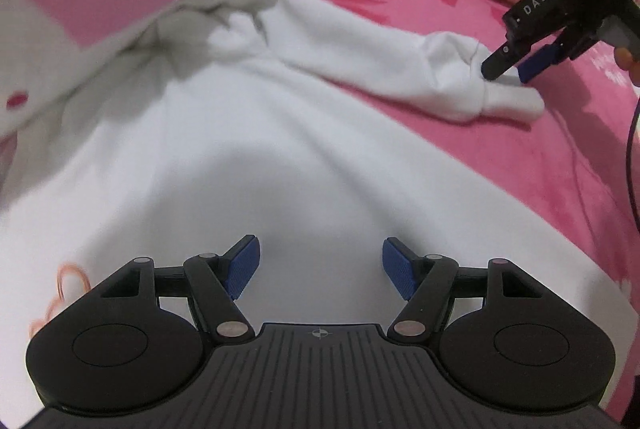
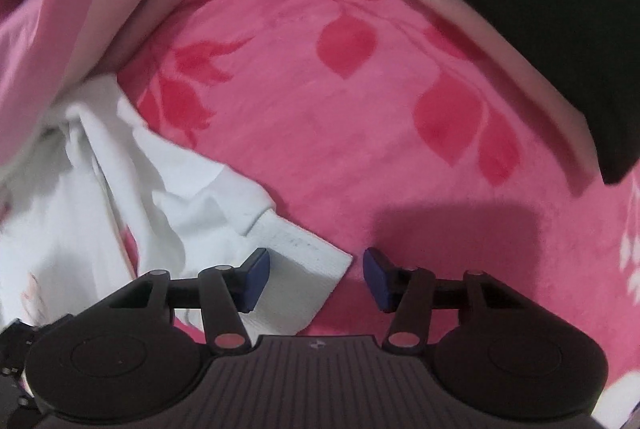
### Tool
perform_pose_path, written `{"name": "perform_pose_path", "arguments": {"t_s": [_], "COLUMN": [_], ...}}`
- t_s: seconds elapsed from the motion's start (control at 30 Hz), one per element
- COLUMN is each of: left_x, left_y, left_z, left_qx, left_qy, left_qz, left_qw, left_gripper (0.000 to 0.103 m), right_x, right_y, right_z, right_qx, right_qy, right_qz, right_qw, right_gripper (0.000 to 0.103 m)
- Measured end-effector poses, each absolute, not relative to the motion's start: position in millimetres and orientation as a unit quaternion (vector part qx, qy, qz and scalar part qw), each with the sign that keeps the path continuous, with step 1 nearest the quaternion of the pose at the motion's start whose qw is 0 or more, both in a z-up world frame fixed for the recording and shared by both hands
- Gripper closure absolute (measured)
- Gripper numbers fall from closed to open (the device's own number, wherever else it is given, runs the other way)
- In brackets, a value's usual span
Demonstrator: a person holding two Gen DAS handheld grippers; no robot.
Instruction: Fold clothes
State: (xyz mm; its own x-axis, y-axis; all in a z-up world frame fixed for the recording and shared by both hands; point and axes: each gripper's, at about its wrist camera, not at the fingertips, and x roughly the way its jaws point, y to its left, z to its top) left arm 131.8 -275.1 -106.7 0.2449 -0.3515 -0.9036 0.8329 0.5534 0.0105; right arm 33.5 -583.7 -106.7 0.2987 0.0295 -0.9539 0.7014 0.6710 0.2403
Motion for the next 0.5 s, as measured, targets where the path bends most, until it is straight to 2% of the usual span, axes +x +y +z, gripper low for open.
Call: {"name": "perform_pose_path", "arguments": {"t_s": [0.23,0.4,0.5], "left_x": [134,130,117], "left_y": [-220,-142,-95], "left_z": [-101,-100,-97], "left_qx": [0.171,0.042,0.006], "left_qy": [0.506,0.541,0.55], "left_qz": [-0.325,-0.222,-0.171], "left_qw": [0.78,0.81,0.817], "left_gripper": [0.035,0.035,0.035], "right_x": [1,-46,-66], "right_y": [-567,-522,-491], "right_z": [-87,-74,-72], "right_qx": [0.354,0.371,0.365], "right_qy": [0.54,0.555,0.571], "right_qz": [-0.234,-0.194,-0.182], "right_qw": [0.727,0.718,0.713], "right_gripper": [0.048,0.048,0.048]}}
